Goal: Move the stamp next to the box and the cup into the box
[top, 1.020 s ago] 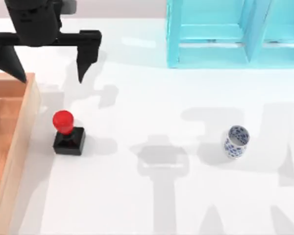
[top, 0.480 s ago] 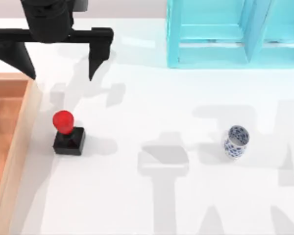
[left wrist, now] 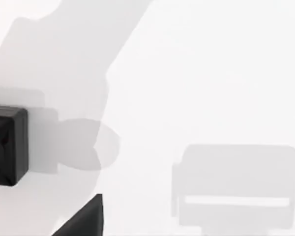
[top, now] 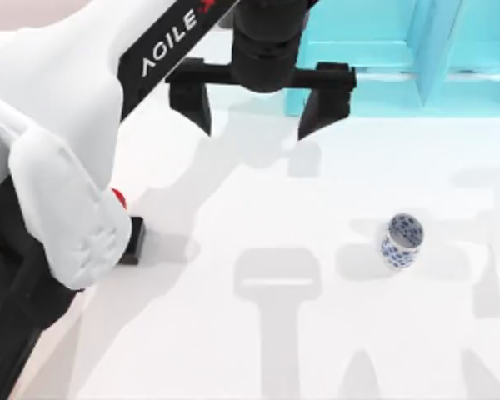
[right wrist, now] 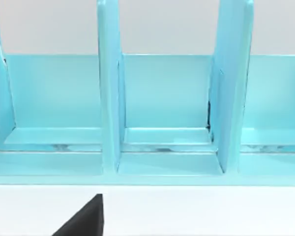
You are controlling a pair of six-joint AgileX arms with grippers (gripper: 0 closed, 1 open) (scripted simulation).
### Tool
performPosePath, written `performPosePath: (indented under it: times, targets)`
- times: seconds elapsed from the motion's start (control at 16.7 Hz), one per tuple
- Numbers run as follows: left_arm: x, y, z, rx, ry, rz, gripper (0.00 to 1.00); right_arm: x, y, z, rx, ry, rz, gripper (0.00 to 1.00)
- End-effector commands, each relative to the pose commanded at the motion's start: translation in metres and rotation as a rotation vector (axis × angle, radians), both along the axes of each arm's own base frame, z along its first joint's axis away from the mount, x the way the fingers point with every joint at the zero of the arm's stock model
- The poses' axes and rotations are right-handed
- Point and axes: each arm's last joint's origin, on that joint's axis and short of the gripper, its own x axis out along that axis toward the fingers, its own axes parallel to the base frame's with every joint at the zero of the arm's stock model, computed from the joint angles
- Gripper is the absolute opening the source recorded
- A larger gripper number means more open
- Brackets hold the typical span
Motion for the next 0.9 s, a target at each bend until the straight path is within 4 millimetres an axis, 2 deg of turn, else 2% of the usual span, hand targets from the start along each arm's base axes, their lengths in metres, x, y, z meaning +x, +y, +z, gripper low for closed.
performPosePath:
  times: [0.24, 0.42, 0.6, 0.9]
  targets:
    - [-0.039, -0.077, -0.025, -0.034, -0.105, 0.000, 1.00, 0.000, 0.000, 0.000, 0.000, 0.000, 0.000, 1.00]
    - [-0.073, -0.115, -0.045, -0.060, -0.157, 0.000, 1.00, 0.000, 0.000, 0.000, 0.000, 0.000, 0.000, 1.00]
    - [-0.094, -0.133, -0.058, -0.074, -0.182, 0.001, 1.00, 0.000, 0.000, 0.000, 0.000, 0.000, 0.000, 1.00]
    - [-0.095, -0.134, -0.059, -0.080, -0.185, 0.003, 1.00, 0.000, 0.000, 0.000, 0.000, 0.000, 0.000, 1.00]
